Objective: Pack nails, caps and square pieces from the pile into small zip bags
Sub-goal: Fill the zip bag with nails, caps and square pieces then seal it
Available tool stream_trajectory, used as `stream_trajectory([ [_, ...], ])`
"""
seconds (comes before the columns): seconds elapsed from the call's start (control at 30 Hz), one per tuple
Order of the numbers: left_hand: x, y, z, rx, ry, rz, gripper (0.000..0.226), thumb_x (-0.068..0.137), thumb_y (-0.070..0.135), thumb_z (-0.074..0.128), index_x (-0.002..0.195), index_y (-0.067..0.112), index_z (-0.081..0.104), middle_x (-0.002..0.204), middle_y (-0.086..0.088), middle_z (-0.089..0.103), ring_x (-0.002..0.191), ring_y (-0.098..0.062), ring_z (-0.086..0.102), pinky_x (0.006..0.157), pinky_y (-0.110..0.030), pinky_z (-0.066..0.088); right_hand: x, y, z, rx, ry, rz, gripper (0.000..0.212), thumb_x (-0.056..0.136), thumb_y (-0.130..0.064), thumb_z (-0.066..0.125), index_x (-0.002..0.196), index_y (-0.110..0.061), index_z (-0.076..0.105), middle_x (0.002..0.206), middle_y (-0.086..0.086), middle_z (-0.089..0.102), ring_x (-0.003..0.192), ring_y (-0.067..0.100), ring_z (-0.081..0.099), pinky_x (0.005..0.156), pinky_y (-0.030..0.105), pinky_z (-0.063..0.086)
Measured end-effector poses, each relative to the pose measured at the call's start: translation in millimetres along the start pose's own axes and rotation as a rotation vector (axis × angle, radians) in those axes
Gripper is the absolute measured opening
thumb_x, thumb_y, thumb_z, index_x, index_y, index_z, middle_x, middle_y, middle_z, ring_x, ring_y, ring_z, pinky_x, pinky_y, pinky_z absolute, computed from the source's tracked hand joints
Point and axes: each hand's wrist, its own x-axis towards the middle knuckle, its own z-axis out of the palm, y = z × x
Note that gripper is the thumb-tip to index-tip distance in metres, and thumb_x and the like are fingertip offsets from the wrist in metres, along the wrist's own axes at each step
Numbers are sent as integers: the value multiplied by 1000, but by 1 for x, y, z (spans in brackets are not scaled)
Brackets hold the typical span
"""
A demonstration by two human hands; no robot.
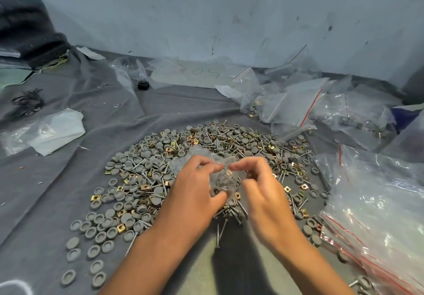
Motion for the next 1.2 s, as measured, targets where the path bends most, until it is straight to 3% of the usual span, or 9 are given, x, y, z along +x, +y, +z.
stream_trajectory([
  [0.1,0,0,0,12,5,-2,56,79,40,82,130,27,64,113,22,43,95,8,42,86,-6,30,11,-10,-11,821,-2,436,47,88,23,22,96,-8,56,101,11,69,74,8,68,60,20,52],
  [0.23,-2,1,0,11,6,4,56,80,40,80,131,26,64,114,21,44,97,4,48,91,-15,37,13,-14,-21,999,-37,450,47,92,27,21,105,1,58,101,17,71,91,22,76,82,28,62],
  [0.4,-2,4,0,-7,-15,6,47,79,38,80,123,29,67,114,21,46,97,3,50,92,-22,45,6,-6,-9,583,-87,211,38,94,21,42,104,-7,65,102,3,77,104,18,72,82,23,58],
  [0.57,-1,3,2,13,-1,-4,47,79,33,80,125,26,67,113,19,47,97,5,47,89,-10,34,6,-4,4,273,32,92,37,91,15,52,96,-18,67,96,0,74,97,15,72,90,40,58],
  [0.73,0,1,-7,50,52,-25,51,82,31,77,130,27,63,113,23,44,97,11,39,86,4,30,12,5,-13,53,27,21,14,91,-16,74,91,-29,67,89,-18,71,82,-2,67,72,13,52],
  [0.87,3,1,-20,58,150,-71,50,83,30,70,132,24,59,114,22,40,90,18,40,70,8,34,11,22,-21,-391,-258,9,8,89,-37,72,89,-37,64,84,-18,64,81,-5,59,67,10,45],
  [0.93,3,0,-24,63,157,-71,50,84,24,75,132,21,60,114,21,41,92,22,38,75,14,26,9,29,-19,-612,-393,-34,17,92,-39,69,108,-41,65,106,-21,57,96,0,54,79,17,45],
  [1.03,2,0,-26,86,141,-70,52,85,24,75,134,22,59,116,20,41,92,9,43,76,7,33,10,32,-16,-652,-417,-77,27,96,-36,65,122,-42,59,116,-15,53,101,9,55,88,31,51],
  [1.2,2,3,-22,81,126,-64,52,85,27,75,134,24,59,116,21,41,97,8,41,79,2,30,9,36,-12,-685,-409,-141,17,99,-37,60,115,-38,55,112,-12,53,95,13,58,82,32,53],
])
